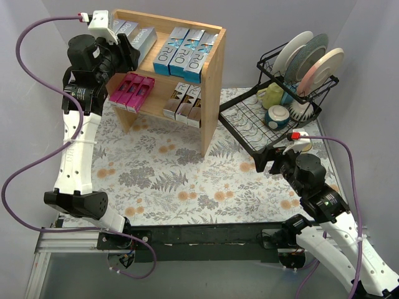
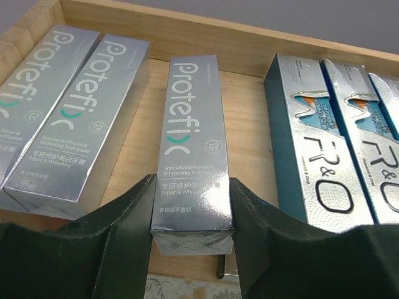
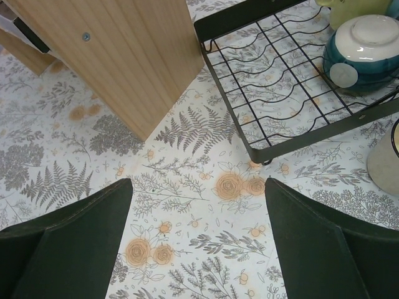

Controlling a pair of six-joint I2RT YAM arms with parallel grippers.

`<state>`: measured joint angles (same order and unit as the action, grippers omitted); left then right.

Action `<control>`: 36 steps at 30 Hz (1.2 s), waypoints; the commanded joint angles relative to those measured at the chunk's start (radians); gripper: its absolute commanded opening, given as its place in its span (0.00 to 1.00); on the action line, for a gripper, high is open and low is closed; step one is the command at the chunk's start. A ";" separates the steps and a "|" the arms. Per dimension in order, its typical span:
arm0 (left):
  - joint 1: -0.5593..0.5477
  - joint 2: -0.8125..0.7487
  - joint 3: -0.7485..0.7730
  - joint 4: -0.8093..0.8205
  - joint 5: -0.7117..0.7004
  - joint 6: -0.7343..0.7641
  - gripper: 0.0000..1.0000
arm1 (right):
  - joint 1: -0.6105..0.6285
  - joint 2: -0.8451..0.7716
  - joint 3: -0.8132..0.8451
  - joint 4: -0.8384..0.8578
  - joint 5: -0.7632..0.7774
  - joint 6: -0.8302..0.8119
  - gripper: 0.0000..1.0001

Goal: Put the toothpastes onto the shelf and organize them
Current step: Place the toothpaste on the shelf.

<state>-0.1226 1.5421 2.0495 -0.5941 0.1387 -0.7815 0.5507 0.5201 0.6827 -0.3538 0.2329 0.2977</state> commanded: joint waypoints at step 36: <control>0.005 -0.131 -0.140 0.186 -0.153 0.146 0.84 | -0.001 0.037 0.012 0.038 -0.095 -0.042 0.93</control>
<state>-0.1215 1.4830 1.9320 -0.4530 -0.0189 -0.6632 0.5507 0.5690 0.6827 -0.3492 0.1535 0.2798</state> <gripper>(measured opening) 0.796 0.937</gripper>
